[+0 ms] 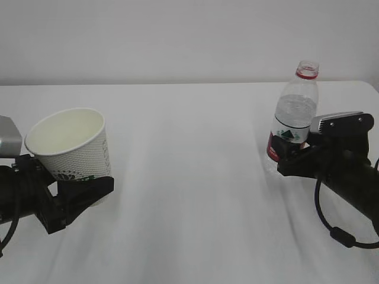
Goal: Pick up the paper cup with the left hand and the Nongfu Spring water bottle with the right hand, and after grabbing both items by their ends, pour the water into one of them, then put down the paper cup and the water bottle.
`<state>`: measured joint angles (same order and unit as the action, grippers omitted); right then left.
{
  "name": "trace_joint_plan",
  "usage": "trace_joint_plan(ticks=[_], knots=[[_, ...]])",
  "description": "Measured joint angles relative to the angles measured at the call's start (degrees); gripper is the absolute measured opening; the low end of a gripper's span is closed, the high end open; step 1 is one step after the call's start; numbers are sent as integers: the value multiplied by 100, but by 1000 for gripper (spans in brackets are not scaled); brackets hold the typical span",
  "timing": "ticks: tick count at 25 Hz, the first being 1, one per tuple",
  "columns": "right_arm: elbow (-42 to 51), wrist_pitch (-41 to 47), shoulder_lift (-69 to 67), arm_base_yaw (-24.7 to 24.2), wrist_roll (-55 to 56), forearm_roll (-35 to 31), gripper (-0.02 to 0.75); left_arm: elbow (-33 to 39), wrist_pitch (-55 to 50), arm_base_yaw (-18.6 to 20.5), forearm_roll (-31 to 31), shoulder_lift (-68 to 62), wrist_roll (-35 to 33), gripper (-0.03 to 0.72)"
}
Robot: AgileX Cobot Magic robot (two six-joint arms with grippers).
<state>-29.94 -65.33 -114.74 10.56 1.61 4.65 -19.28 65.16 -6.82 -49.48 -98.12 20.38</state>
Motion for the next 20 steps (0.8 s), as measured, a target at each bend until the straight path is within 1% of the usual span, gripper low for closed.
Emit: trace_joint_plan(ticks=[6, 14, 20], knots=[[-193, -53, -172, 0, 9, 0, 595, 0, 0, 0, 11, 0, 0, 571], [-408, -47, -565, 0, 194, 163, 638, 0, 0, 0, 32, 0, 0, 571], [-611, -47, -600, 0, 211, 174, 640, 0, 0, 0, 43, 0, 0, 571]])
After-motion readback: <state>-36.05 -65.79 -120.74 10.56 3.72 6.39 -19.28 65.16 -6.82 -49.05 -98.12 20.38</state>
